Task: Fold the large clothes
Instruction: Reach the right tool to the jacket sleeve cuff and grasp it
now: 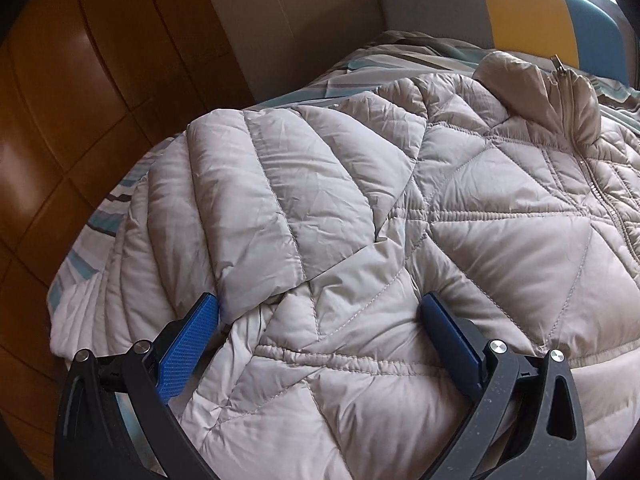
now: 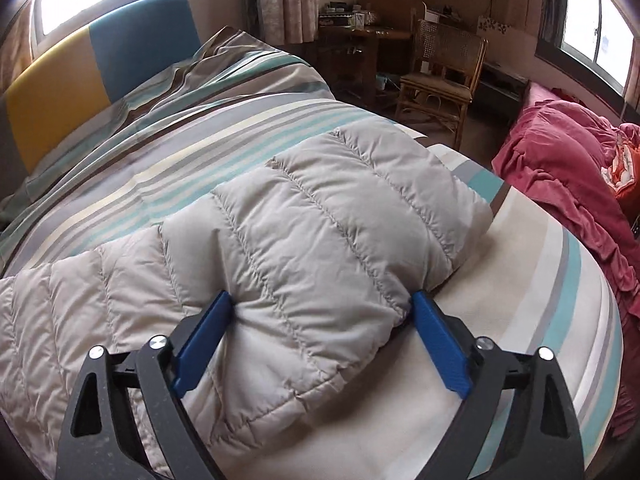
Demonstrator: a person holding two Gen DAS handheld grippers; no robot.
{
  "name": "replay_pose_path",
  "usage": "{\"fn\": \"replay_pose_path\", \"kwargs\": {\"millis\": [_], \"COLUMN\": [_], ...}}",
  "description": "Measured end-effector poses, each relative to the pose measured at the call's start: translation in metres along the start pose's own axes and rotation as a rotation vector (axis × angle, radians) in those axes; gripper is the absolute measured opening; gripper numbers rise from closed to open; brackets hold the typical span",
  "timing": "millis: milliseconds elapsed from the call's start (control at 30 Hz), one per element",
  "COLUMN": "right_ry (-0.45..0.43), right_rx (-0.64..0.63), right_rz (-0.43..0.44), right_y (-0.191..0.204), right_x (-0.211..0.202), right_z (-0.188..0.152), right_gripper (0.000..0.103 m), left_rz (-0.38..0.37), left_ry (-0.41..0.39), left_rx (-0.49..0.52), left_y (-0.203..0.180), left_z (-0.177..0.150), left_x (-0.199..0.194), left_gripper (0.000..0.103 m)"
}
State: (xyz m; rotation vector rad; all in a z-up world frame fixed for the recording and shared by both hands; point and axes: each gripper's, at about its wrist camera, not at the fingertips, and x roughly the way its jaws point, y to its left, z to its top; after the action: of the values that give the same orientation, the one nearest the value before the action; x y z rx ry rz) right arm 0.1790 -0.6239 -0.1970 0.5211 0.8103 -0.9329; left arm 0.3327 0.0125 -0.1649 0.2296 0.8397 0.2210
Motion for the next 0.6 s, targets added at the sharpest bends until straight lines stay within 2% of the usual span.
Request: {"fn": "replay_pose_path", "kwargs": {"millis": [100,133,167,267,433,600], "right_ry": [-0.014,-0.026,-0.033,-0.064,-0.159,-0.26], "right_rx": [0.007,0.011,0.011,-0.026,-0.069,-0.177], "right_rz": [-0.001,0.009,0.016,0.019,0.037,0.058], "right_y": [0.002,0.002,0.003,0.012,0.024,0.05], "right_x": [-0.001,-0.002,-0.003,-0.009,-0.029,-0.053], "right_z": [0.001,0.002,0.001,0.002,-0.003,-0.013], "right_gripper": [0.076,0.067,0.055,0.034,0.02,0.018], "left_rz": [-0.006,-0.01,-0.017,-0.037,-0.06,-0.06], "left_ry": [0.002,0.005,0.007,0.017,0.02,0.018], "left_rx": [-0.007,-0.01,-0.014,-0.027,-0.044,-0.044], "left_y": [0.001,0.001,0.002,0.003,0.009,0.007], "left_z": [-0.001,-0.001,0.0,0.0,0.0,-0.001], "left_x": [0.0,0.001,0.002,0.004,0.008,0.007], "left_gripper": [0.1,0.1,0.1,0.1,0.1,0.1]}}
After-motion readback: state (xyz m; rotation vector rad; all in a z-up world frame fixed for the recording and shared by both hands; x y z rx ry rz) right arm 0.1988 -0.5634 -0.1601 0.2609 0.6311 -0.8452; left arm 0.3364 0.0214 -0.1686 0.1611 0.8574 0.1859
